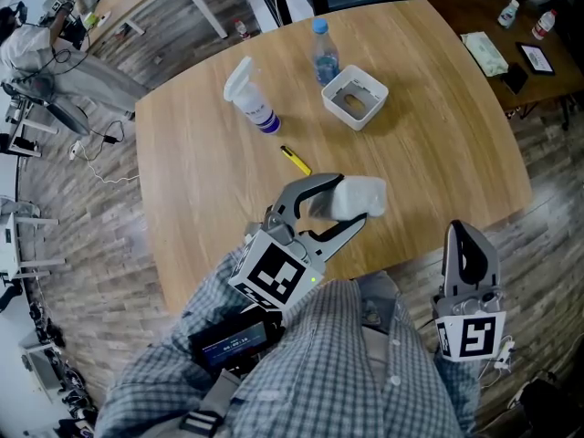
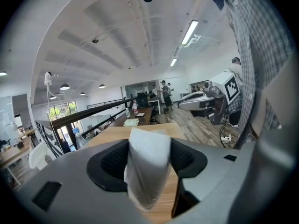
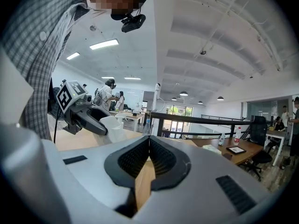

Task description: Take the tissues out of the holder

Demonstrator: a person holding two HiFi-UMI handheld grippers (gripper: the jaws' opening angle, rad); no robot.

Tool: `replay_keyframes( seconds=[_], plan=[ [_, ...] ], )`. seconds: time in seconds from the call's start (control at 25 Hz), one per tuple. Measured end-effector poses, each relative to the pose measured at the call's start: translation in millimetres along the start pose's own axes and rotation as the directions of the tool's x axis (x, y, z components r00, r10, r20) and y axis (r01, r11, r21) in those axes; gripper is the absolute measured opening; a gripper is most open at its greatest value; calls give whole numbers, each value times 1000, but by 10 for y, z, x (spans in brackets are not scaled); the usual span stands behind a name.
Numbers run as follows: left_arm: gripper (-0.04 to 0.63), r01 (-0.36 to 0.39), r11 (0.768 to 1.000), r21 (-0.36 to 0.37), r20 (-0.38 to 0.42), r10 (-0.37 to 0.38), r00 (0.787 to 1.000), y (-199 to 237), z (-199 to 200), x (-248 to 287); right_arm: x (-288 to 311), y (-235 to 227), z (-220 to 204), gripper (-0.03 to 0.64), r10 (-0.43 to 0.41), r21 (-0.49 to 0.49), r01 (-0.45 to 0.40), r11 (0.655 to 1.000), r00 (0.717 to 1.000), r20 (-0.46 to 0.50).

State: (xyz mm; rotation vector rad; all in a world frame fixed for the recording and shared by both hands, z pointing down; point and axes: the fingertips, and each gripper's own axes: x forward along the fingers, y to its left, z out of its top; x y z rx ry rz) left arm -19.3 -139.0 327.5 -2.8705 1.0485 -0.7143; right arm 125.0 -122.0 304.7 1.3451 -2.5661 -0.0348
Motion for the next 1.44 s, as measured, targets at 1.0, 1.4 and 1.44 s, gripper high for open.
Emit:
replay_keyframes(
  seconds=[1.0,1.4,1.44],
  plan=[
    [267,10,1000,20,-21,-10,1000,-23,-22,-2,103,110,-33,11,38,-7,-38,999,999,-7],
    [267,16,1000,18,-27,-15,1000,-15,-44,21,133,121,-40,11,43,-6,-43,999,999,-10],
    [267,17,1000,19,-27,-16,999,-16,-43,23,124,123,-64,11,50,-20,-50,999,999,-20]
  ],
)
